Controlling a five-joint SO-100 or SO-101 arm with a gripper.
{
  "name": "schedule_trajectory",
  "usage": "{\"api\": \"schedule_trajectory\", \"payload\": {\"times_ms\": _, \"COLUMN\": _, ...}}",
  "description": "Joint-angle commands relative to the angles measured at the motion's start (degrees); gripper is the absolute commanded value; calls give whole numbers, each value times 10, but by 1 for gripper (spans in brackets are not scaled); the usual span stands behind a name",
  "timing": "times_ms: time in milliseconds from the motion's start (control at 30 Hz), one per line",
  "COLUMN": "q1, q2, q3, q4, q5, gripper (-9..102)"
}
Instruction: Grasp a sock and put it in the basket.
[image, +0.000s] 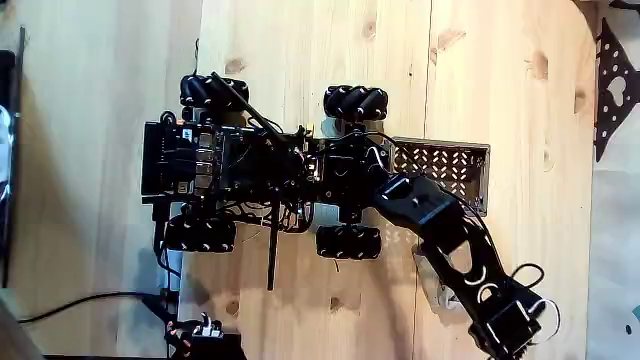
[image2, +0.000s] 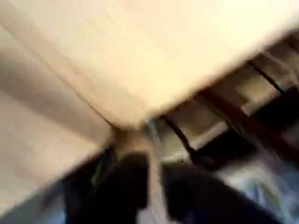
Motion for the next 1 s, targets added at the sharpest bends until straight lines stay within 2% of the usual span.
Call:
{"api": "schedule_trajectory", "payload": {"times_ms": 0, "q1": 6, "q2": -35, "q3": -16, "q4": -12, "q5": -32, "gripper": 0}}
{"api": "schedule_trajectory", "payload": {"times_ms": 533, "q1": -4, "q2": -152, "q3": -15, "q4": -41, "q5": -68, "gripper": 0}}
{"api": "schedule_trajectory", "payload": {"times_ms": 733, "q1": -5, "q2": -215, "q3": -21, "q4": -93, "q5": -102, "gripper": 1}}
{"api": "schedule_trajectory", "payload": {"times_ms": 767, "q1": -5, "q2": -221, "q3": -21, "q4": -95, "q5": -106, "gripper": 5}}
{"api": "schedule_trajectory", "payload": {"times_ms": 833, "q1": -4, "q2": -229, "q3": -19, "q4": -97, "q5": -108, "gripper": 23}}
{"api": "schedule_trajectory", "payload": {"times_ms": 967, "q1": -4, "q2": -242, "q3": -19, "q4": -100, "q5": -127, "gripper": 25}}
